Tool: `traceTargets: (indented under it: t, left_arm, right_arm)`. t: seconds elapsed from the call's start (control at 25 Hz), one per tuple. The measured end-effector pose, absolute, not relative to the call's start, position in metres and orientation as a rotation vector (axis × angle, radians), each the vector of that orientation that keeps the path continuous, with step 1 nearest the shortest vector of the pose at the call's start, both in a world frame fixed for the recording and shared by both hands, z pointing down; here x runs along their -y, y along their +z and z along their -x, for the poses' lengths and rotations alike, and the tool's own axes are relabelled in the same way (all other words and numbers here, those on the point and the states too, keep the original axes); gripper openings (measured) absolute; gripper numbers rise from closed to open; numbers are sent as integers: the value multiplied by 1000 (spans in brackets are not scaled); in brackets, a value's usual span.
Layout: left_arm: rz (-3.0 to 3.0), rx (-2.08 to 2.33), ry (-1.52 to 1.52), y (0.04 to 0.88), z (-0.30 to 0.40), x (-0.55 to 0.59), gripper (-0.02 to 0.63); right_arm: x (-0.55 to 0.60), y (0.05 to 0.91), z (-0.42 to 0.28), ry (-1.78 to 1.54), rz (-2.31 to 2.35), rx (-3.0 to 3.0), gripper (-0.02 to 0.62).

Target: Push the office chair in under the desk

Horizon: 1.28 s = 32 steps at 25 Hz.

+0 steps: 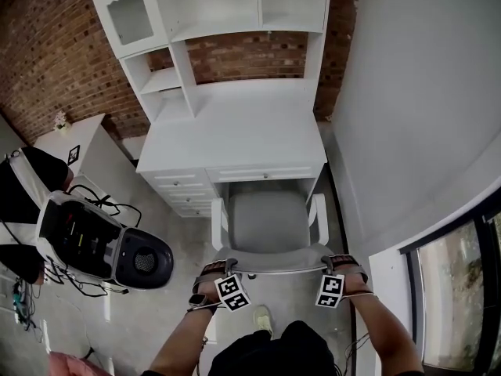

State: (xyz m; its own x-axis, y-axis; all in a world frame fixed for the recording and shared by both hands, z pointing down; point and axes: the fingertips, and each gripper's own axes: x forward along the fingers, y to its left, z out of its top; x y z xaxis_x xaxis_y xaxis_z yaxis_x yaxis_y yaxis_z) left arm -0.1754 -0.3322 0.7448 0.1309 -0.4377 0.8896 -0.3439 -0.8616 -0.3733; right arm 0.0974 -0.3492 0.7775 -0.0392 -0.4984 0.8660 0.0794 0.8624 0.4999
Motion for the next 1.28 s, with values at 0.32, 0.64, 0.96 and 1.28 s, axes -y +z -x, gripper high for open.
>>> traceTargets:
  t: [0.32,0.64,0.96,1.28]
  left_arm:
    - [2297,-783,-1862,747,184,369,150]
    - [2299,-795,-1888,748,183,388,149]
    - [2290,-811,-1897,749,178,405,149]
    - [2292,-826,-1903,749,184,416,149]
  right_arm:
    - [384,779,-89,-479,-370,1545,94]
    - [407,782,-88,-486,-351,1562,94]
    - [426,782,-95,-497,-359,1561,94]
    - [438,782,-87,-505,-359,1572,94]
